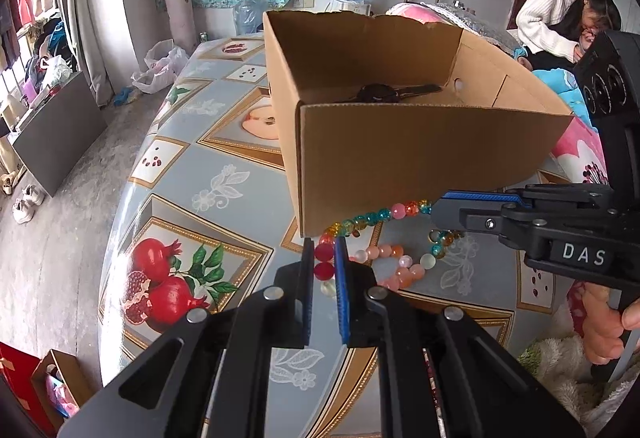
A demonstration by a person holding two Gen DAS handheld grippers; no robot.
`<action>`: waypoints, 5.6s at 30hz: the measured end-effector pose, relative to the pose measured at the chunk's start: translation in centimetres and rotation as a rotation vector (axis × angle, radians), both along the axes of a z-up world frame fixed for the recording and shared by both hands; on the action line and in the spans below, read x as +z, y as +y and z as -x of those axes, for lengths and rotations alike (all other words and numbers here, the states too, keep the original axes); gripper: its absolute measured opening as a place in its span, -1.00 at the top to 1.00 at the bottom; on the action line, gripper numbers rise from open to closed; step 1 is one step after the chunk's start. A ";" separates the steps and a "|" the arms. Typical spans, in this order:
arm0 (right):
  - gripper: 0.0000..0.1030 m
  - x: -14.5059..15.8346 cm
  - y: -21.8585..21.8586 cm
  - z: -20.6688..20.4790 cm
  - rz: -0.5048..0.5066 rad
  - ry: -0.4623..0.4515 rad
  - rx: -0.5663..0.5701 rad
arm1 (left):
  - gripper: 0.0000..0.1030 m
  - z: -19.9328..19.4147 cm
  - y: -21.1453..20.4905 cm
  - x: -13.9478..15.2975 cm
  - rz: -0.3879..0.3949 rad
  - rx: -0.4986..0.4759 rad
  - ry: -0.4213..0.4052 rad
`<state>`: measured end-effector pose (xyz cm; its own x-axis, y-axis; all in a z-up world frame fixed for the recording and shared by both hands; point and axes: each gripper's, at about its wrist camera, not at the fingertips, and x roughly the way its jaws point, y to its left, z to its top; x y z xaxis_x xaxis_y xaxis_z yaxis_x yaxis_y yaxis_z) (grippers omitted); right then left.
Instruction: Organize jewelry
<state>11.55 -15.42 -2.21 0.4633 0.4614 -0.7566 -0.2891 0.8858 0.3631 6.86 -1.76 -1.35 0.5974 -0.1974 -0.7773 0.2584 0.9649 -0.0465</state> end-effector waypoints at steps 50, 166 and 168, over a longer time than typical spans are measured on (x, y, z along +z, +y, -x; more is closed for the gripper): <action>0.87 11.6 -4.0 -2.6 -0.146 -0.232 0.069 | 0.82 -1.5 -4.5 15.9 0.015 -0.180 -0.338; -0.26 -1.2 -15.0 -1.0 -0.347 0.150 -0.284 | -0.82 -5.6 0.8 1.0 0.049 0.065 0.062; -0.26 -1.2 -15.0 -1.0 -0.347 0.150 -0.284 | -0.82 -5.6 0.8 1.1 0.049 0.066 0.062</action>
<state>12.56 -30.38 -3.37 0.5053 0.5695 -0.6483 0.0253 0.7412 0.6708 12.42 -0.95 -0.29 0.5612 -0.1982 -0.8036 0.1897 0.9759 -0.1082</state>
